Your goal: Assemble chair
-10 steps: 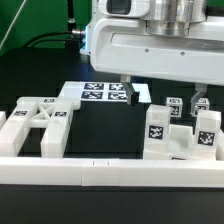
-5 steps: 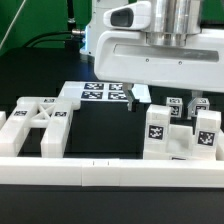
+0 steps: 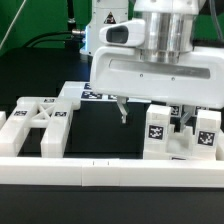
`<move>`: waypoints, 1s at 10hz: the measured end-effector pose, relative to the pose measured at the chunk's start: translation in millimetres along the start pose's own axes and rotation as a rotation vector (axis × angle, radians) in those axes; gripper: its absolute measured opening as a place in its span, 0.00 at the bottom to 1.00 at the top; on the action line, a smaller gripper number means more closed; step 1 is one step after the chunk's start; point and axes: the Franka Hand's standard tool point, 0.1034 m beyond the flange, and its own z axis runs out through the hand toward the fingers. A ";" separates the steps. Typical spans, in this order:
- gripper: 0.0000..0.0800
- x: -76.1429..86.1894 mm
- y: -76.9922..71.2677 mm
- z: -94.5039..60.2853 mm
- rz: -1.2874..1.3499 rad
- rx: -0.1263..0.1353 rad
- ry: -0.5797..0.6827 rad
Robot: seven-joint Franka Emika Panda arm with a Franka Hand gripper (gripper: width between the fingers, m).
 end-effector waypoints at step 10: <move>0.48 -8.5 3.0 23.7 -0.008 -0.017 -0.001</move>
Offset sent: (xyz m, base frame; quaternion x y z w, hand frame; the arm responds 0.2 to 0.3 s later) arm 0.0024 -0.0005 -0.0111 -0.0058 0.0144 -0.0106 0.9998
